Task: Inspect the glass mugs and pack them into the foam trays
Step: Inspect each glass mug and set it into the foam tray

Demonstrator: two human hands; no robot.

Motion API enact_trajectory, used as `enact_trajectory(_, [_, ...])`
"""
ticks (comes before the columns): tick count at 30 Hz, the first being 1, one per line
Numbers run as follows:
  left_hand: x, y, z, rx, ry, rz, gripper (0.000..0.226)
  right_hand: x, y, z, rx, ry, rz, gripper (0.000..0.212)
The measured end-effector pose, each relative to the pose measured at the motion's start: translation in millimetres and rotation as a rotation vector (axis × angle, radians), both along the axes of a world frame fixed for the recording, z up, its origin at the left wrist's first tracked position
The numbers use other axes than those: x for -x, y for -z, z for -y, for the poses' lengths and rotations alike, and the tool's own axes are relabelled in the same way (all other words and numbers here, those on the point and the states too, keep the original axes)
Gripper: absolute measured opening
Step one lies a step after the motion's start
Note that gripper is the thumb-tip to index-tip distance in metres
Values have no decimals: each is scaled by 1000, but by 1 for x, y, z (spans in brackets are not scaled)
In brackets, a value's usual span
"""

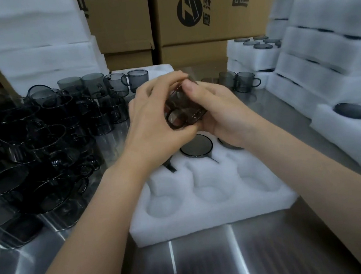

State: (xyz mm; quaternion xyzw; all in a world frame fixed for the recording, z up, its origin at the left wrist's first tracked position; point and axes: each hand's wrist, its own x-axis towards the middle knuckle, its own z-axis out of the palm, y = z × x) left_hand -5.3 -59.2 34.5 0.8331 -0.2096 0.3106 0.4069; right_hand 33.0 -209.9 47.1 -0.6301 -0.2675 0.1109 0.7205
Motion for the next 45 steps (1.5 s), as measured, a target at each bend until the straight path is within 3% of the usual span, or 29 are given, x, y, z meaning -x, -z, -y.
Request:
enact_trajectory(4, [-2,0,4,-61,-23,-18,87,1,4,-5,109,300,284,20])
enact_trajectory(6, [-4,1,6,-74,-30,2,77,3,4,-8,148,349,369,20])
enact_trajectory(9, [-3,2,8,-40,-35,94,60,5,3,-9,83,345,266,24])
enact_trajectory(19, [-2,3,2,-14,85,109,70,-3,-4,2,-143,160,-117,40])
enact_trajectory(24, [0,2,3,41,133,64,74,-10,-1,2,-237,-178,-300,56])
enact_trajectory(26, [1,0,4,67,128,40,83,-9,0,2,-239,-247,-305,54])
enact_trajectory(29, [2,-2,4,-6,96,50,98,-6,0,2,-210,-166,-251,46])
enact_trajectory(32, [-1,-1,5,-49,34,34,104,-4,3,-2,-130,41,-77,35])
enact_trajectory(36, [-2,1,9,-42,-75,48,85,-3,8,-8,20,227,131,29])
enact_trajectory(40, [1,-1,11,-30,-53,105,74,-3,5,-6,4,251,58,36])
enact_trajectory(45, [2,1,10,-99,11,199,74,-2,-2,-3,-177,180,-166,36])
